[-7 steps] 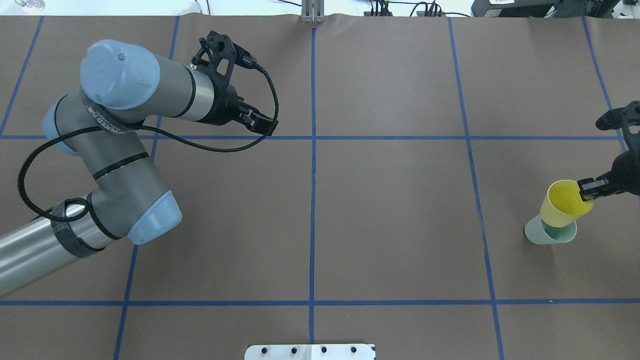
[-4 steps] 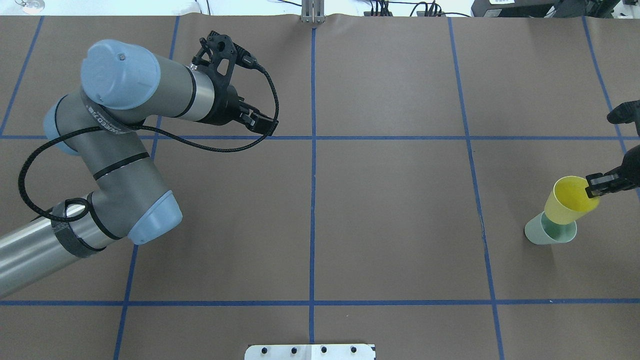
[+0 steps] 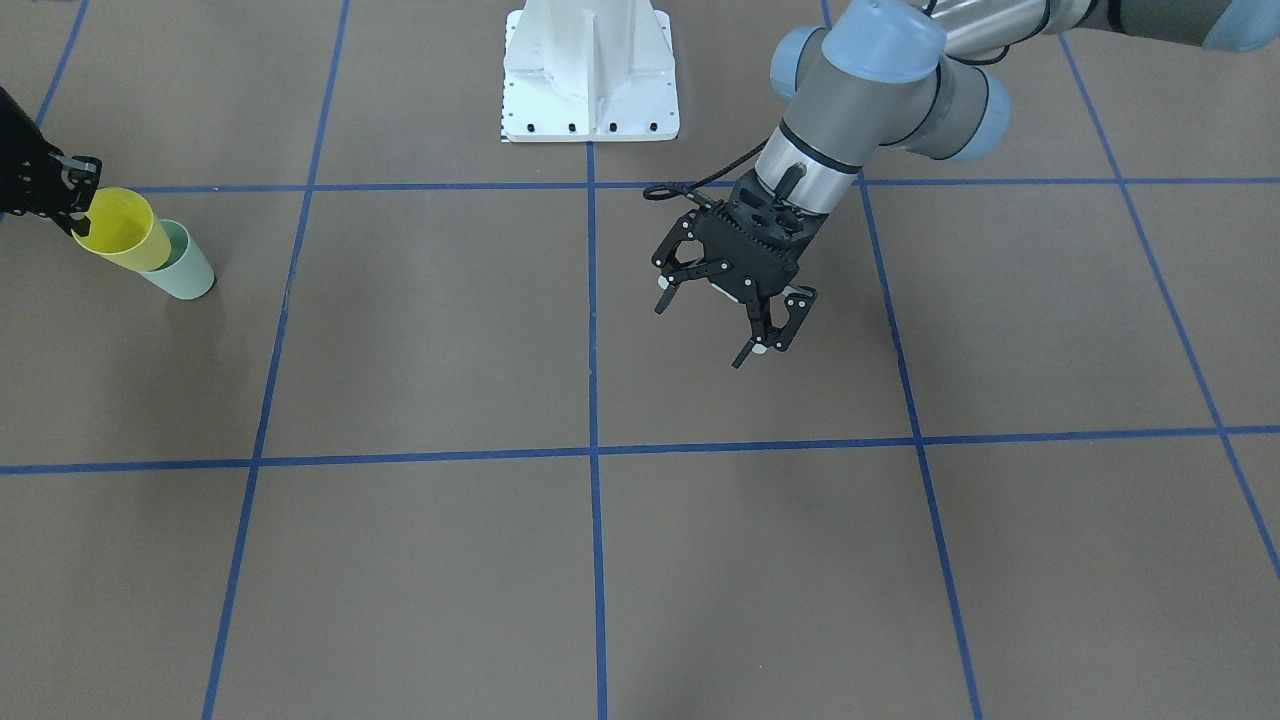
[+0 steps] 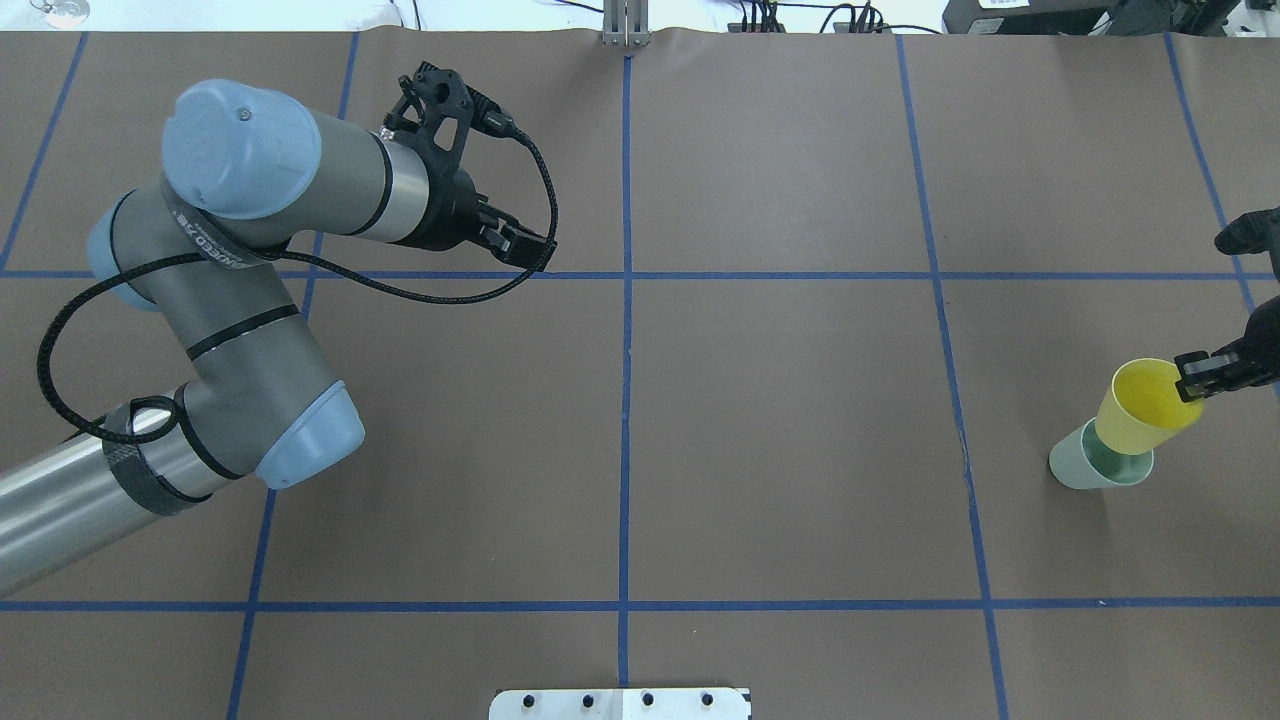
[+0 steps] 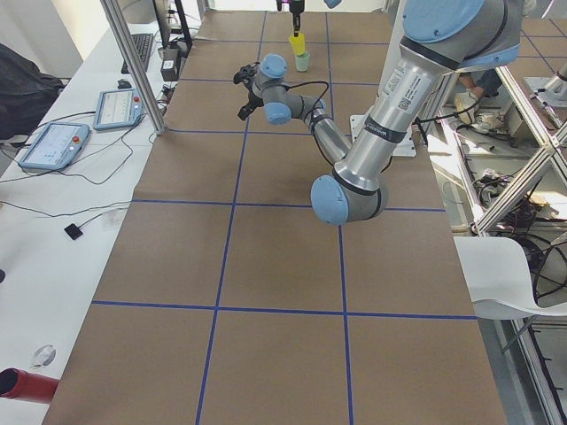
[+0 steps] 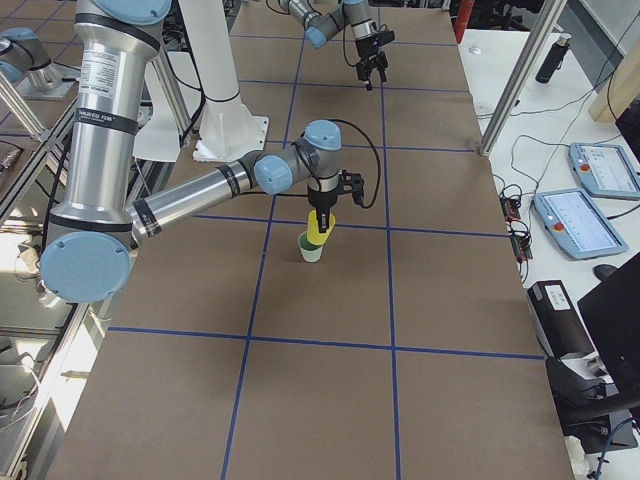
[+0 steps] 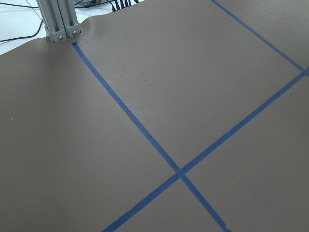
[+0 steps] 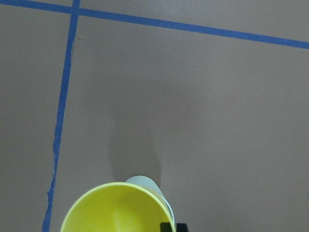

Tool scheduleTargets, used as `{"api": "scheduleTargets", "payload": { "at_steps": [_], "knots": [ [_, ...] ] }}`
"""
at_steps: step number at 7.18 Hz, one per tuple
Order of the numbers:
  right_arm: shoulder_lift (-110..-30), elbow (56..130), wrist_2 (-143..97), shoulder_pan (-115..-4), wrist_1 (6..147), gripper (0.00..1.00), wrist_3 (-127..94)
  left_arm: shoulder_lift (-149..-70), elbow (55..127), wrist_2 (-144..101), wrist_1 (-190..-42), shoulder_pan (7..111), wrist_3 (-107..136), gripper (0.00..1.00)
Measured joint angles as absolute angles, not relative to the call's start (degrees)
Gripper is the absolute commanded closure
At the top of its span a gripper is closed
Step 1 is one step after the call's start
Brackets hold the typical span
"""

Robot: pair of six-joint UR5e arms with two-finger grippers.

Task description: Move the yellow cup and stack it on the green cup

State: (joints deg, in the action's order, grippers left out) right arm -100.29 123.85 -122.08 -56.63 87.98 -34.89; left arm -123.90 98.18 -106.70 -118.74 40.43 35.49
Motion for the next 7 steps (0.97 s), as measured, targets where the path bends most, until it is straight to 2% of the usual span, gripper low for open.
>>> {"api": "scheduleTargets", "payload": {
  "at_steps": [7],
  "knots": [
    [-100.1, 123.4, -122.1, -55.5, 88.0, 1.0, -34.9, -123.8, 98.3, -106.7, -118.9, 40.5, 35.5, 0.0]
  ]
}}
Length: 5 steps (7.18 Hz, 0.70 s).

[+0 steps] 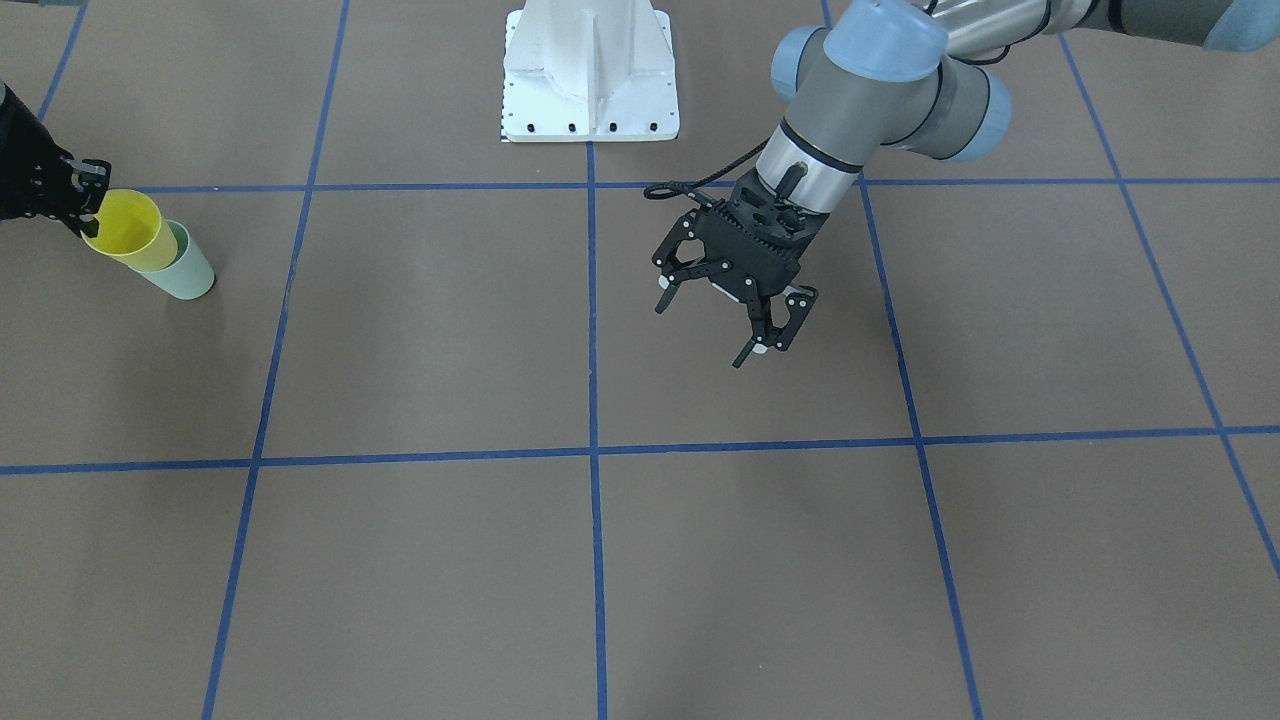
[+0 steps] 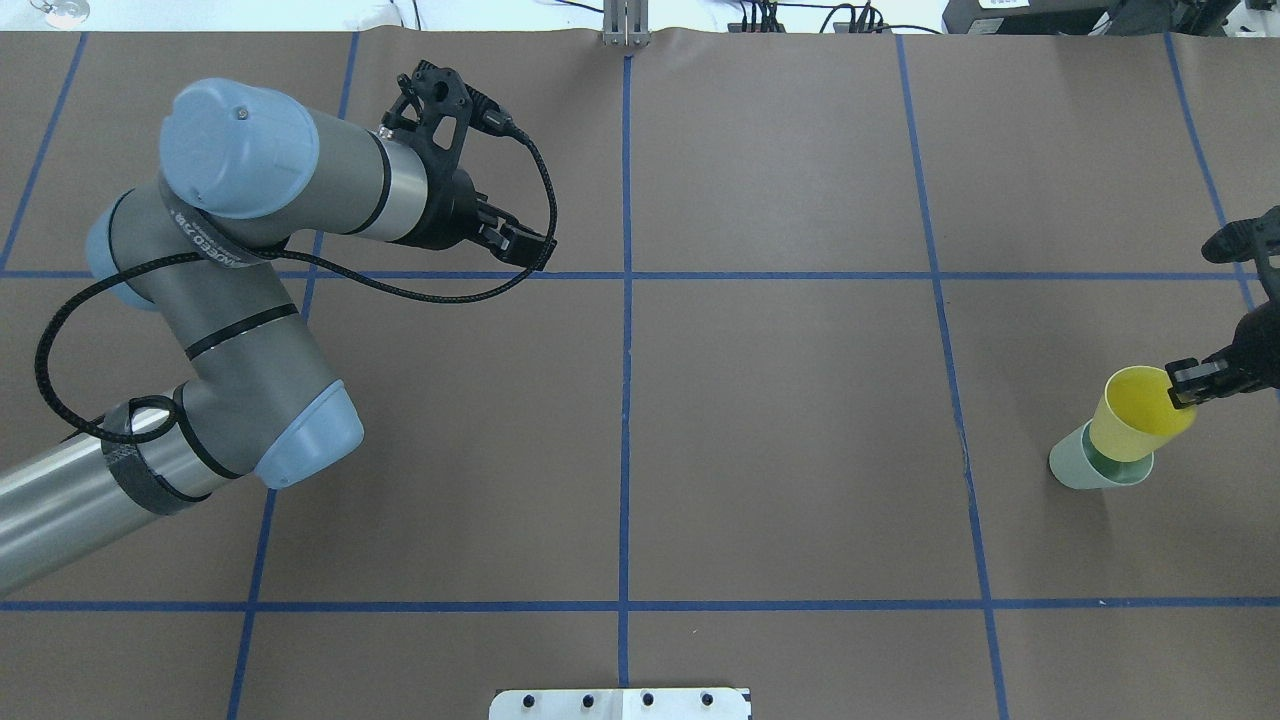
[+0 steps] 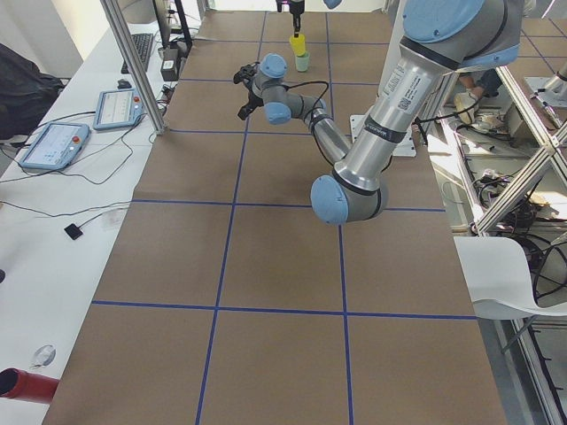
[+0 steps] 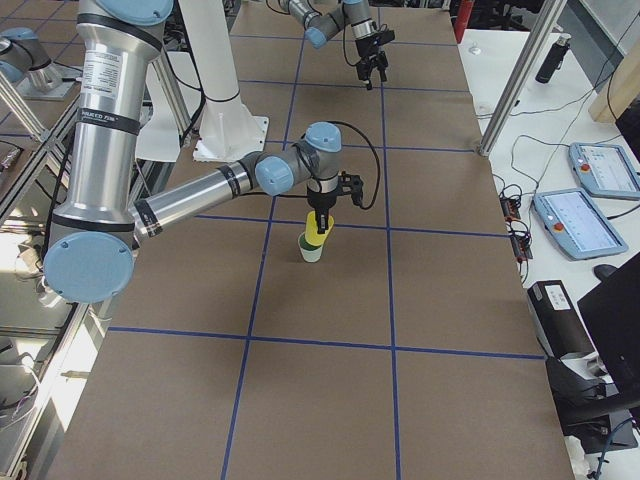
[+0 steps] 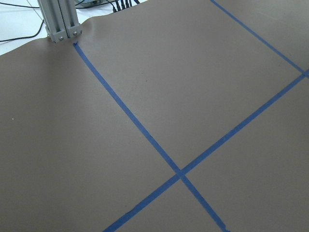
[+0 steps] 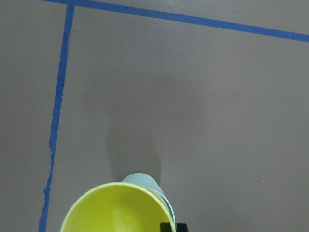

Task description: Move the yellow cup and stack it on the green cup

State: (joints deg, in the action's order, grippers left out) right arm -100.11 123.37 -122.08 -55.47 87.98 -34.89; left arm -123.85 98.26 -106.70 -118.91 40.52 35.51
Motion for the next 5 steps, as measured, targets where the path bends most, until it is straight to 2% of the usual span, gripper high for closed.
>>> {"api": "scheduleTargets", "payload": {
  "at_steps": [4, 5],
  "knots": [
    [-100.1, 123.1, -122.2, -55.0, 88.0, 1.0, -34.9, -123.9, 98.3, -106.7, -118.9, 40.5, 35.7, 0.0],
    [-100.2, 123.0, -122.2, -54.8, 88.0, 0.84, -34.9, -123.9, 98.3, -106.7, -118.9, 40.5, 35.9, 0.0]
  ]
}}
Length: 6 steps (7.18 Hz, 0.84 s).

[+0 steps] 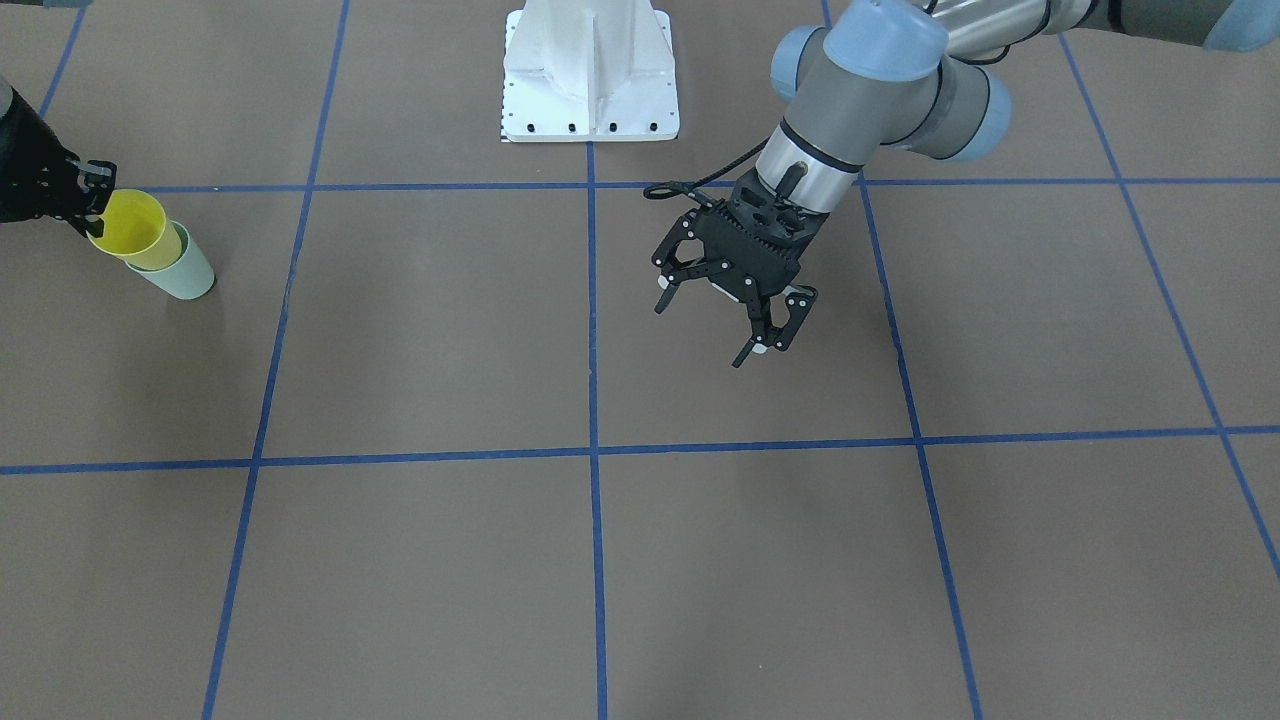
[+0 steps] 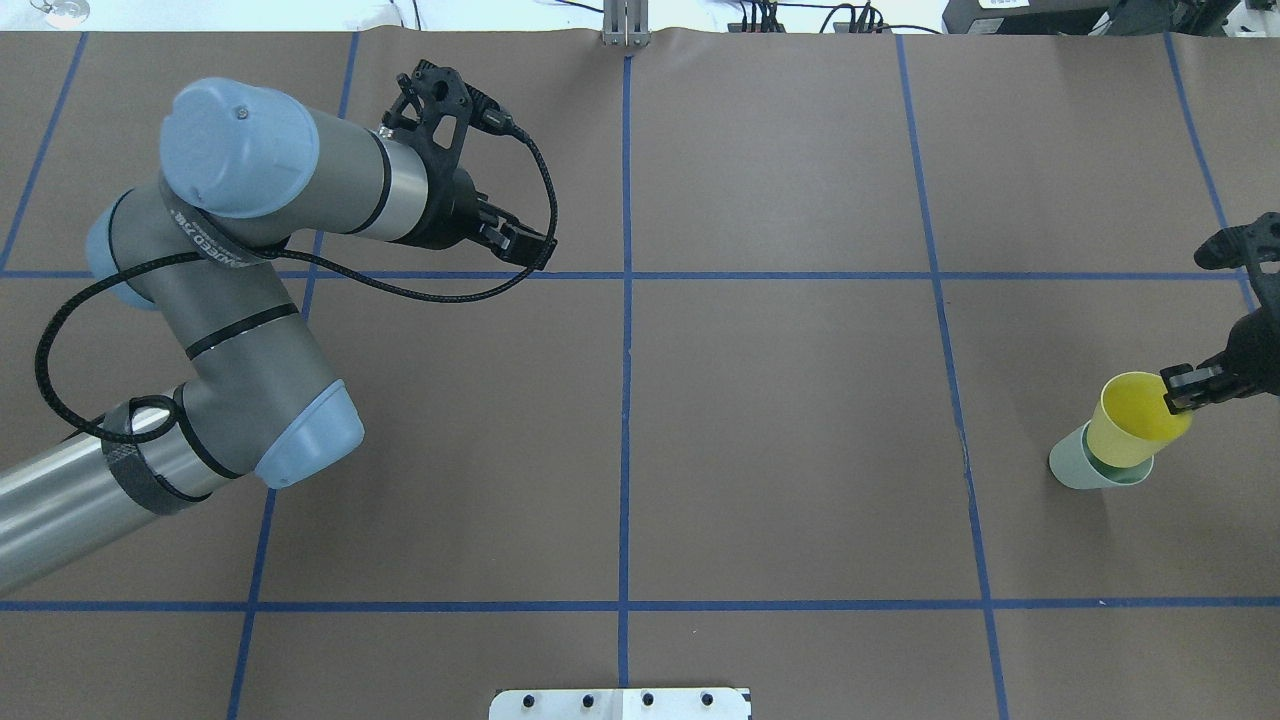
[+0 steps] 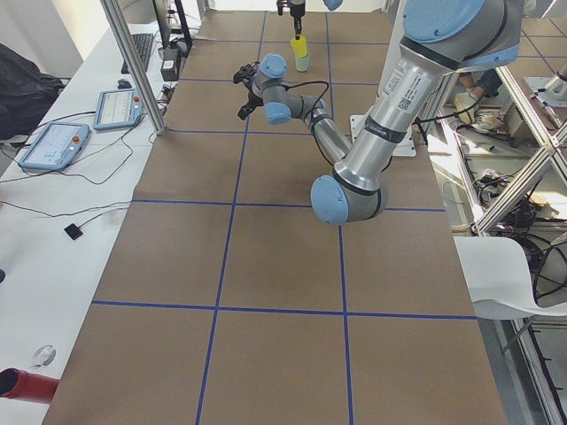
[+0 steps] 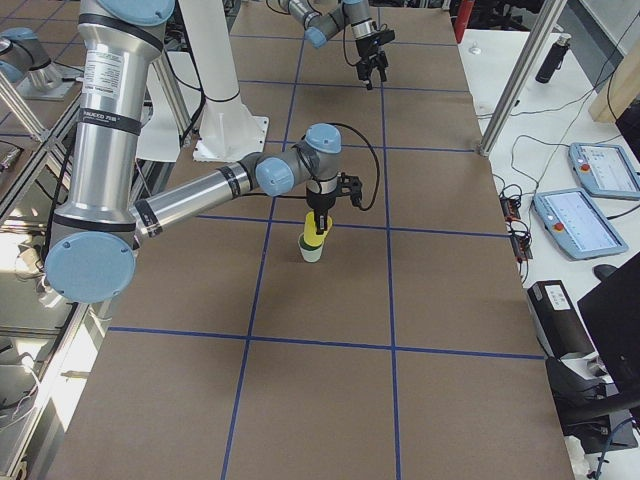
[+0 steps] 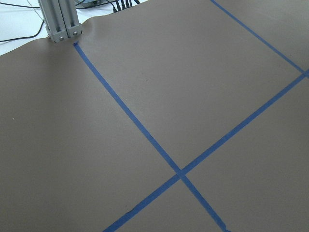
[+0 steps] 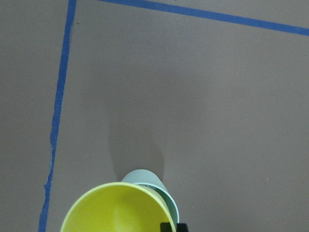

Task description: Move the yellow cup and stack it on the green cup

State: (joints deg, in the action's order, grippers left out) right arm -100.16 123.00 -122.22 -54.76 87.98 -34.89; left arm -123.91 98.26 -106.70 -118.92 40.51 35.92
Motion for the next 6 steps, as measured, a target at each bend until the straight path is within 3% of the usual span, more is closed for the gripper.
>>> {"api": "scheduleTargets", "payload": {
  "at_steps": [1, 2, 3, 6],
  "knots": [
    [-100.2, 122.8, -122.3, -54.5, 88.0, 0.4, -34.9, -123.9, 98.3, -106.7, -118.9, 40.5, 36.0, 0.0],
    [-100.2, 122.6, -122.3, -54.4, 88.0, 0.12, -34.9, -123.9, 98.3, -106.7, -118.9, 40.5, 36.0, 0.0],
    [-100.1, 122.4, -122.4, -54.2, 88.0, 0.01, -34.9, -123.9, 98.3, -106.7, -118.9, 40.5, 36.0, 0.0],
    [-100.1, 122.1, -122.6, -54.1, 87.9, 0.01, -35.0, -123.8, 98.3, -106.7, -118.7, 40.7, 36.1, 0.0]
  ]
}}
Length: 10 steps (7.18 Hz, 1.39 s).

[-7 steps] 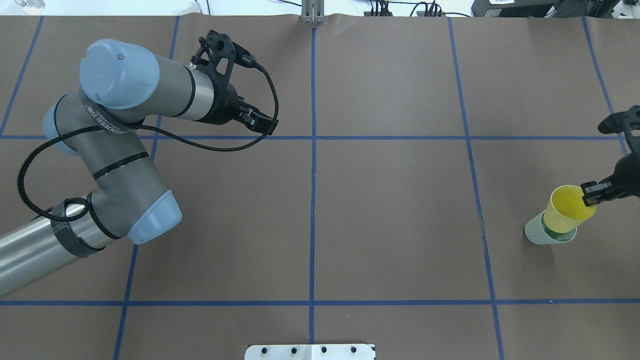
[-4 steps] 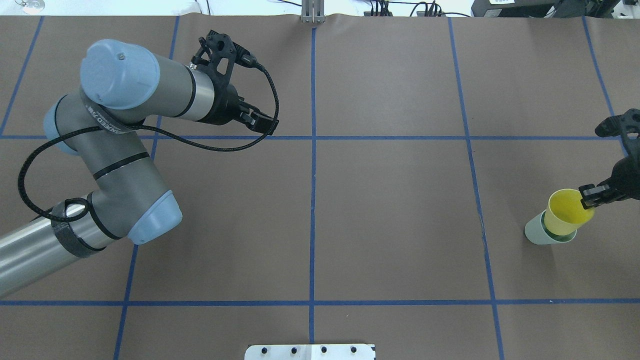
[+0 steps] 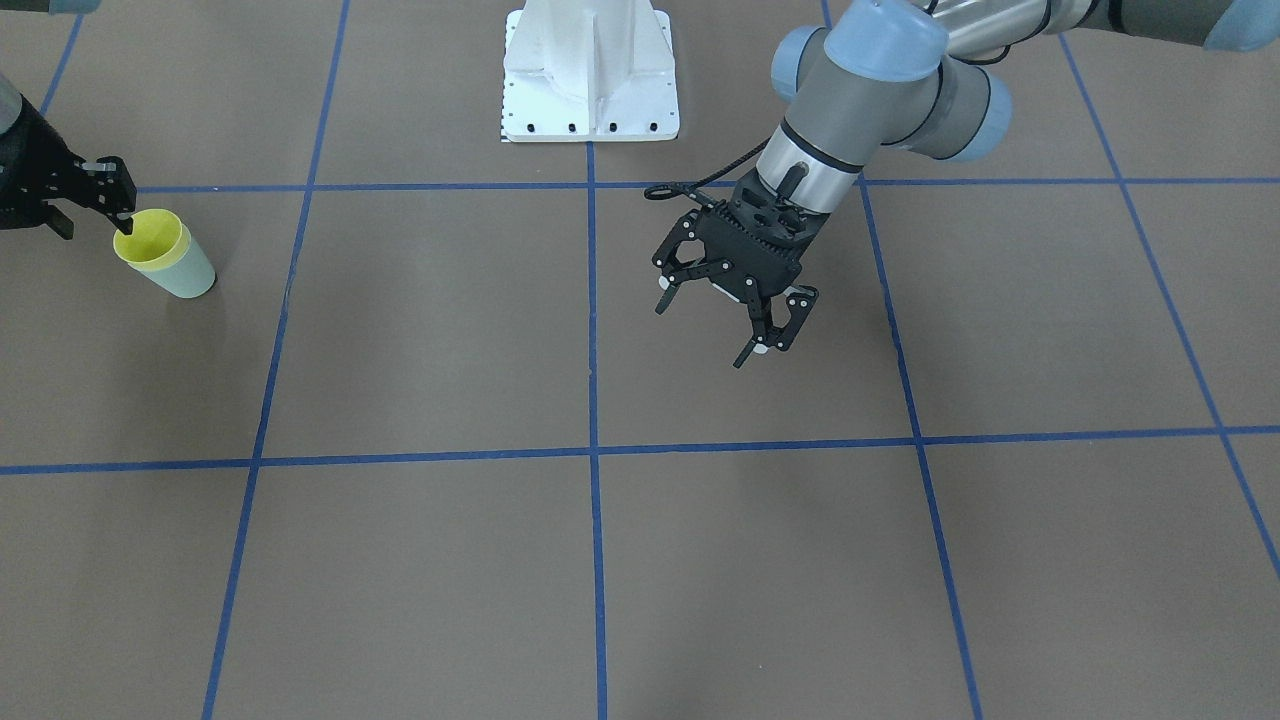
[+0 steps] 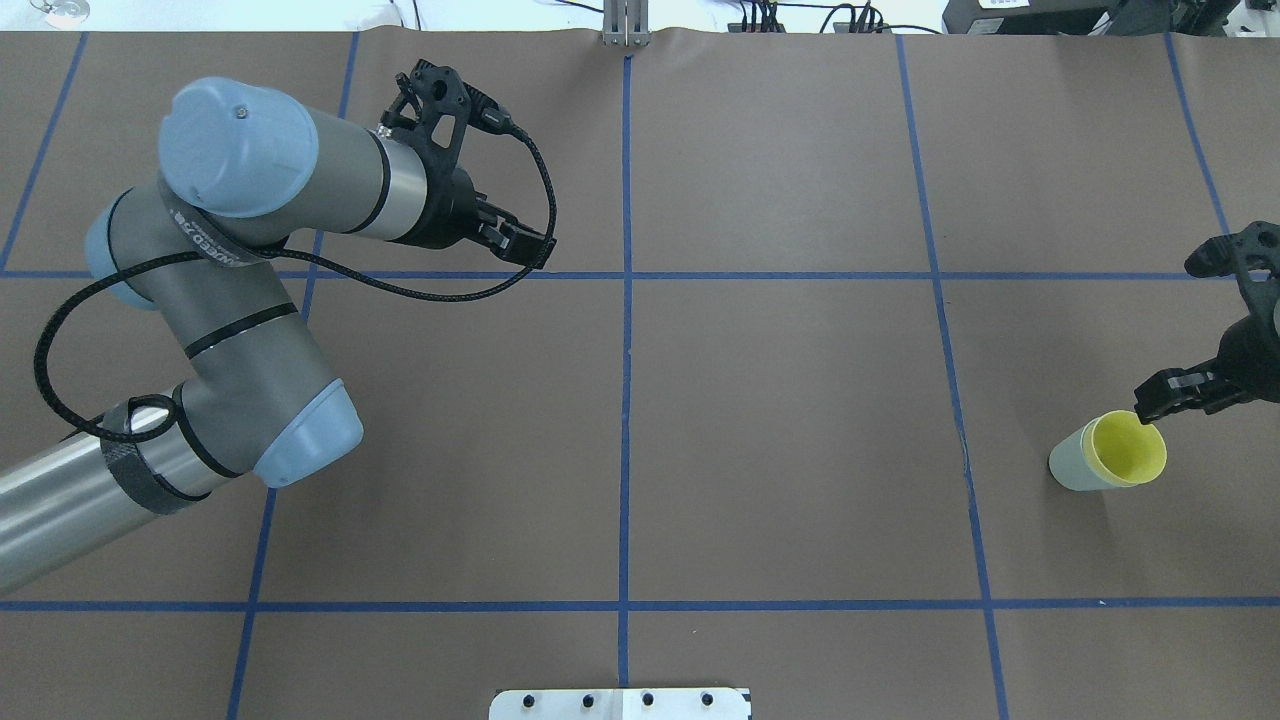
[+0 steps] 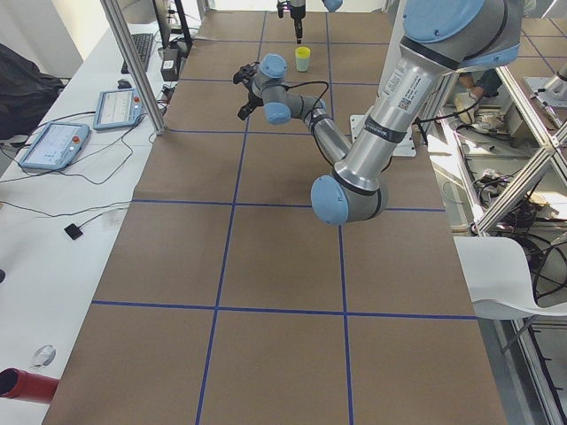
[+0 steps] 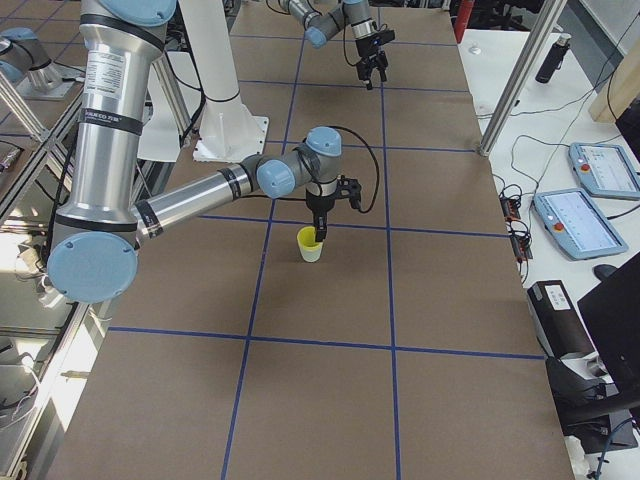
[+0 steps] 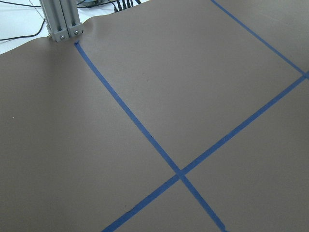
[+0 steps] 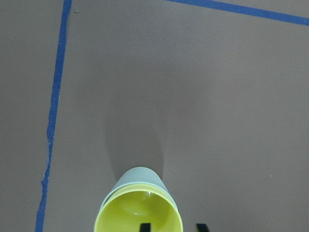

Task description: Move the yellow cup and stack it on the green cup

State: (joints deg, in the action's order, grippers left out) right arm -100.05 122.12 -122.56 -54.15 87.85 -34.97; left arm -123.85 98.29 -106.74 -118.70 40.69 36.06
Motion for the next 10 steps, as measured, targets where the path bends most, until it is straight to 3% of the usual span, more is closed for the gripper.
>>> {"api": "scheduleTargets", "payload": {
  "at_steps": [2, 5, 8, 10],
  "knots": [
    [-100.3, 122.0, -122.5, -54.5, 87.8, 0.01, -35.0, -123.5, 98.3, -109.7, -115.9, 43.3, 35.3, 0.0],
    [-101.0, 121.4, -122.4, -57.7, 87.5, 0.01, -31.4, -118.4, 98.2, -122.1, -105.6, 56.8, 20.7, 0.0],
    [-102.2, 117.2, -123.5, -67.5, 87.5, 0.01, -15.9, -113.8, 97.5, -125.9, -85.6, 70.9, -4.9, 0.0],
    [-102.4, 111.1, -127.8, -76.9, 87.5, 0.01, -2.7, -107.9, 97.4, -126.5, -80.5, 79.7, -13.8, 0.0]
  ]
}}
